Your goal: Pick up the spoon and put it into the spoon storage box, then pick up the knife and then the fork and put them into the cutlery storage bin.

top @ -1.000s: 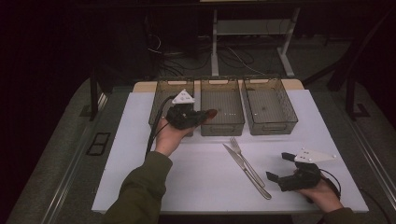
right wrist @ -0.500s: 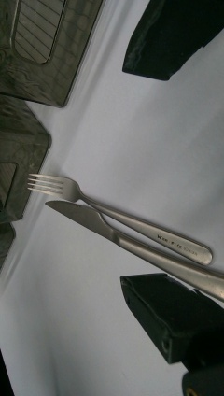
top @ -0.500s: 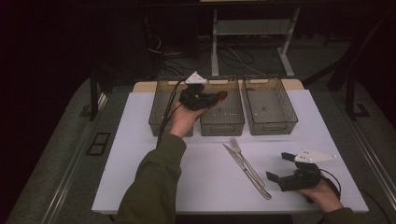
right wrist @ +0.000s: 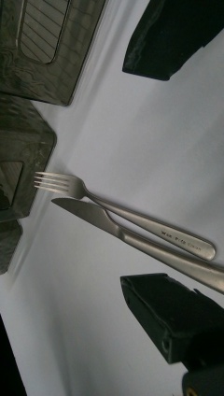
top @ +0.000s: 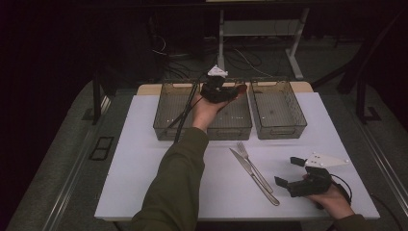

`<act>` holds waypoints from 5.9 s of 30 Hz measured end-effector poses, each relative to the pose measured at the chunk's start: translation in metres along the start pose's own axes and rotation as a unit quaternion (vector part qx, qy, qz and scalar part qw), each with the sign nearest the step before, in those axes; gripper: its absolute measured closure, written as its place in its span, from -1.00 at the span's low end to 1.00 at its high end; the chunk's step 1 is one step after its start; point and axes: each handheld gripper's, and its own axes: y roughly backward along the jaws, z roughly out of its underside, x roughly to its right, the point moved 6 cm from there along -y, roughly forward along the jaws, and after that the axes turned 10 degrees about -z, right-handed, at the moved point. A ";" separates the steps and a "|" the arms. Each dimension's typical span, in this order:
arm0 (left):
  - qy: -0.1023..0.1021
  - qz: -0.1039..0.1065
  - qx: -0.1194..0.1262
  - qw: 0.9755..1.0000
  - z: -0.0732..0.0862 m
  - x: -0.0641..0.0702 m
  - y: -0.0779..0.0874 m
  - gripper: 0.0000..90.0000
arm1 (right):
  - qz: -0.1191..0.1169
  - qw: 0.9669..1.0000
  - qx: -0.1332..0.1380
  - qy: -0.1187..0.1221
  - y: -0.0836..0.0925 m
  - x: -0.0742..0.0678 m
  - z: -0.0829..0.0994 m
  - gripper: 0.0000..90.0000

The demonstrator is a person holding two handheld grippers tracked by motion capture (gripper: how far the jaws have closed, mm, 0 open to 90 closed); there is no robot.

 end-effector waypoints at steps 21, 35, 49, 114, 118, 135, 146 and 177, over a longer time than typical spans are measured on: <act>-0.013 -0.034 -0.076 0.996 0.034 -0.002 -0.038 0.82 | -0.004 1.000 0.002 -0.002 0.002 0.000 0.000 -1.00; -0.021 -0.041 -0.093 0.995 0.038 -0.004 -0.036 0.57 | -0.003 1.000 0.001 -0.004 0.001 0.001 0.000 -1.00; -0.040 0.012 -0.067 0.997 0.030 0.012 -0.007 0.11 | -0.001 1.000 -0.001 -0.007 0.000 0.005 0.001 -1.00; -0.037 -0.003 -0.012 0.999 0.204 0.028 0.185 -1.00 | 0.029 0.992 -0.106 -0.053 -0.009 0.005 -0.002 -0.89; -0.028 -0.007 -0.011 1.000 0.210 0.027 0.189 -1.00 | 0.027 0.992 -0.114 -0.057 -0.012 0.006 -0.007 -0.70; -0.028 0.012 -0.029 0.999 0.212 0.035 0.182 -1.00 | 0.009 0.987 -0.153 -0.057 -0.038 0.007 -0.032 -0.01; -0.047 0.014 -0.036 0.998 0.212 0.040 0.179 -1.00 | 0.002 0.983 -0.177 -0.054 -0.054 0.005 -0.048 0.28; -0.053 0.028 -0.048 0.997 0.216 0.044 0.176 -1.00 | 0.012 0.943 -0.327 -0.054 -0.105 -0.001 -0.048 0.69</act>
